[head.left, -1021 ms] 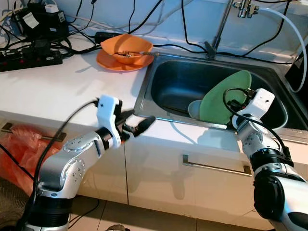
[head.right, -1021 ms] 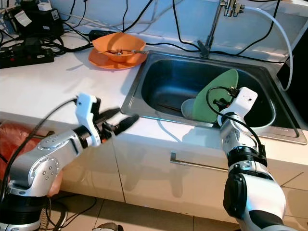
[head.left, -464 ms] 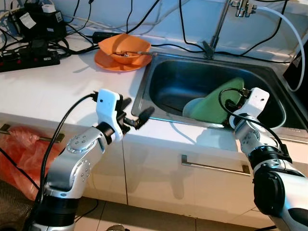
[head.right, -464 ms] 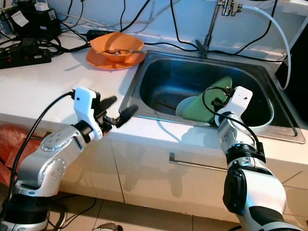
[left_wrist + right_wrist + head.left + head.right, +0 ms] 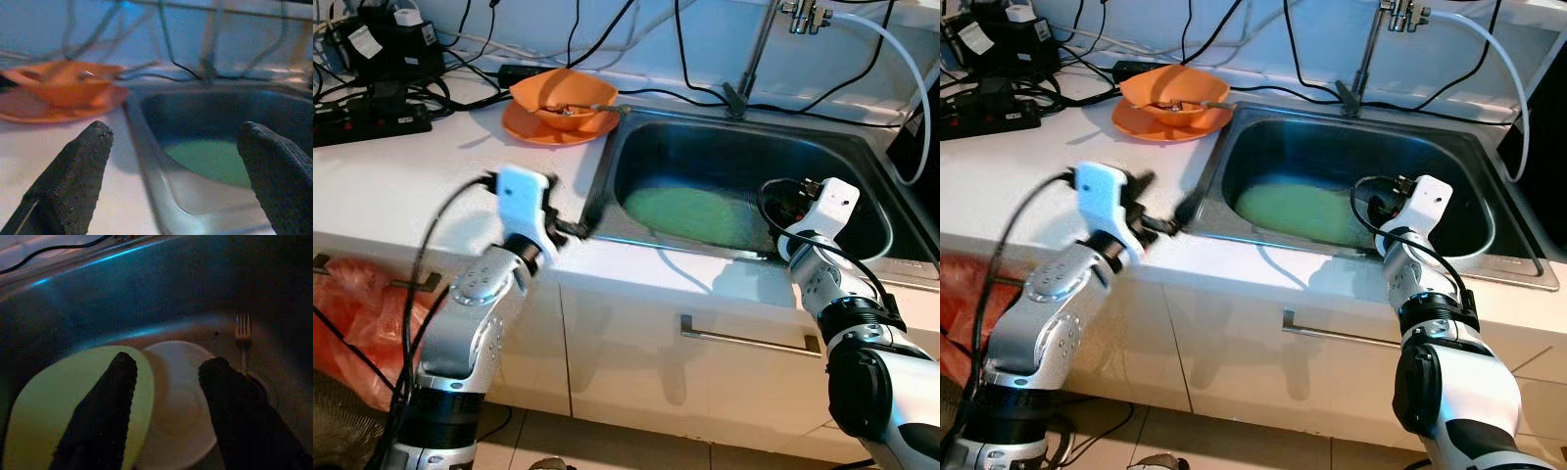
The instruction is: Kitchen organization
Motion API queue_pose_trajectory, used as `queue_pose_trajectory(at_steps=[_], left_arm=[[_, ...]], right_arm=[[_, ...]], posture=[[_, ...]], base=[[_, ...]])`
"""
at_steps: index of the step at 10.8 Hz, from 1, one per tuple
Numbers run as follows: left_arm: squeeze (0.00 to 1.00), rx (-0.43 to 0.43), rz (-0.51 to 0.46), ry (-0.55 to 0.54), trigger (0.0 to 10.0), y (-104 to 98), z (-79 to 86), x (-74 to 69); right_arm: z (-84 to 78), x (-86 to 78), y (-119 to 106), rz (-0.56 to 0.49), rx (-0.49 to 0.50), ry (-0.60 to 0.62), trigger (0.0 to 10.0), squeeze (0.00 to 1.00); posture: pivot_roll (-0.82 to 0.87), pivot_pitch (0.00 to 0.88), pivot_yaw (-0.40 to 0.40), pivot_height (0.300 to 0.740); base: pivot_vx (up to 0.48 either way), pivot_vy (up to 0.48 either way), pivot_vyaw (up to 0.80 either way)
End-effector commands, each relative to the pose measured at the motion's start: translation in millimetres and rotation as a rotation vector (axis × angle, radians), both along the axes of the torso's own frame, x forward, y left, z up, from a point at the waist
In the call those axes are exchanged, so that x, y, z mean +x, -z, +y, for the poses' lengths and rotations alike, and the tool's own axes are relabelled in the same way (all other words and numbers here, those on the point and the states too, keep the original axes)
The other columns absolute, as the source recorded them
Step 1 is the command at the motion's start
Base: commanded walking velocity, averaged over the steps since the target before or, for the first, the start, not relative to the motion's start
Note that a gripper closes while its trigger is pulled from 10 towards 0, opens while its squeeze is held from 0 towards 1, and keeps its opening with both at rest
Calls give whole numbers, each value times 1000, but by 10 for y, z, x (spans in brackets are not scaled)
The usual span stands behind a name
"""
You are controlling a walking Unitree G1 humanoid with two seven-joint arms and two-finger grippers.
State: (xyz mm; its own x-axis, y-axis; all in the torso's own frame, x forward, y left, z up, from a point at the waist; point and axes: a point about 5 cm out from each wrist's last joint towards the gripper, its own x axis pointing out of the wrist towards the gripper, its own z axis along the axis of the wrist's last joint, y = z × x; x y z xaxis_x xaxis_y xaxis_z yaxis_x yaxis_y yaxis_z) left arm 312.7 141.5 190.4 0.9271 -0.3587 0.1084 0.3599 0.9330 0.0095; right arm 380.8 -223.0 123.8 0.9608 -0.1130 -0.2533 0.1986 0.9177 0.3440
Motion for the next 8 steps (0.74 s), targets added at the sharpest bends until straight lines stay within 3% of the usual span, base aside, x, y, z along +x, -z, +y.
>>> queue_pose_trajectory(at_steps=[1, 4, 6, 7, 8], left_arm=[[0, -3, -43, -55, 10000, -71, 31, 51], [0, -2, -100, -129, 10000, -150, 126, 88], [0, -2, -234, -214, 10000, -394, 217, 40], [0, -9, -255, -218, 10000, -419, 216, -27], [0, -4, -256, -203, 10000, -412, 203, -71]], right_arm=[[-13, -105, 220, 85, 14, -15, 10000, 1000], [-74, -99, 136, 40, -30, -55, 10000, 1000], [155, -91, -257, -185, -142, -180, 10000, 1000], [374, -181, -537, -324, -230, -249, 10000, 1000], [483, -240, -665, -360, -249, -268, 10000, 984]], posture=[[165, 41, -55, 740], [140, 29, -60, 740], [122, 21, -64, 740], [108, 9, -66, 740], [108, 3, -72, 740]], base=[[0, 0, 0], [0, 0, 0], [0, 0, 0], [0, 0, 0], [0, 0, -419]])
